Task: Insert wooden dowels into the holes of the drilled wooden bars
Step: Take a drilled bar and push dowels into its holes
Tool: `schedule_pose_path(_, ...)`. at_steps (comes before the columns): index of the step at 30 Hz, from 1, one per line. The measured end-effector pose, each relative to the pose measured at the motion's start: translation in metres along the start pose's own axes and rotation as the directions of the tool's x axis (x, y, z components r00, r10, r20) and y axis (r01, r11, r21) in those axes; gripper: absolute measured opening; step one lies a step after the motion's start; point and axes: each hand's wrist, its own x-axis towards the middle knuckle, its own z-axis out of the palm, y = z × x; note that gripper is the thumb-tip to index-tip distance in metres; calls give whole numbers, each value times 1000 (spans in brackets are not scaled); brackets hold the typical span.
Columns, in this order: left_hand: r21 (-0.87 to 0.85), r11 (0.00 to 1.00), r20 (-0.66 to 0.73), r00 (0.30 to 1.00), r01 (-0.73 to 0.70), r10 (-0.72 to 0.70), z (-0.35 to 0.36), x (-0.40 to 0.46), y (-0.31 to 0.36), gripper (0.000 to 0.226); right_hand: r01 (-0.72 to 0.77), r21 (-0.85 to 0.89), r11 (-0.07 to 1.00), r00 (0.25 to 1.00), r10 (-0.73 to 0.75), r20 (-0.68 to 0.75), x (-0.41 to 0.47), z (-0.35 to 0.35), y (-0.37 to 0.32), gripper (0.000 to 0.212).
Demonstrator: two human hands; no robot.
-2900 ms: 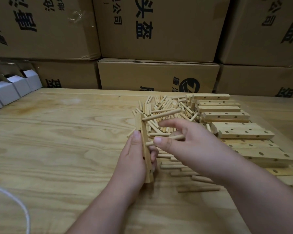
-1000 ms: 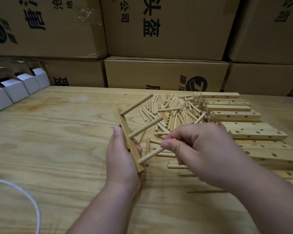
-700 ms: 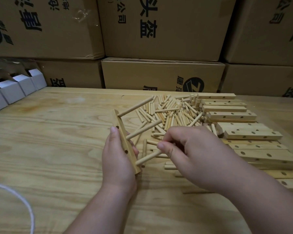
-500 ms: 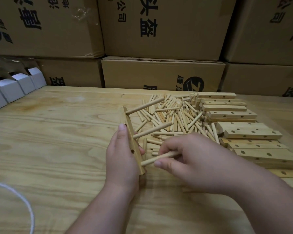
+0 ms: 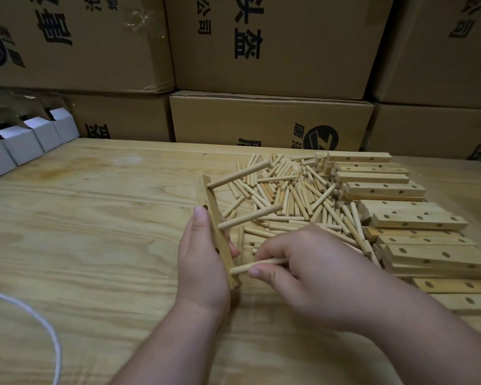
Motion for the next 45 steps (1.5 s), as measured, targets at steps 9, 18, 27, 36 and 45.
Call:
schedule_pose_path(9, 82, 990, -58, 991, -114, 119, 2, 0, 0, 44, -80, 275, 958, 963, 145, -226, 5, 8, 1, 34)
schedule_pose_path(18, -166, 986, -41, 998, 32, -40, -1, 11, 6, 47, -126, 581, 804, 881, 359, -307, 16, 32, 6, 23)
schedule_pose_path(27, -199, 980, -52, 998, 29, -40, 1, 15, 7, 41, -189, 532, 825, 899, 363, -244, 55, 23, 14, 11)
schedule_pose_path(36, -356, 926, -240, 945, 128, -223, -1, 20, 11, 43, -213, 503, 838, 867, 399, -298, 153, 20, 31, 13)
schedule_pose_path(45, -435, 878, -282, 896, 200, -343, 3, 25, 18, 29, -294, 270, 917, 873, 373, -315, 273, 28, 56, 10)
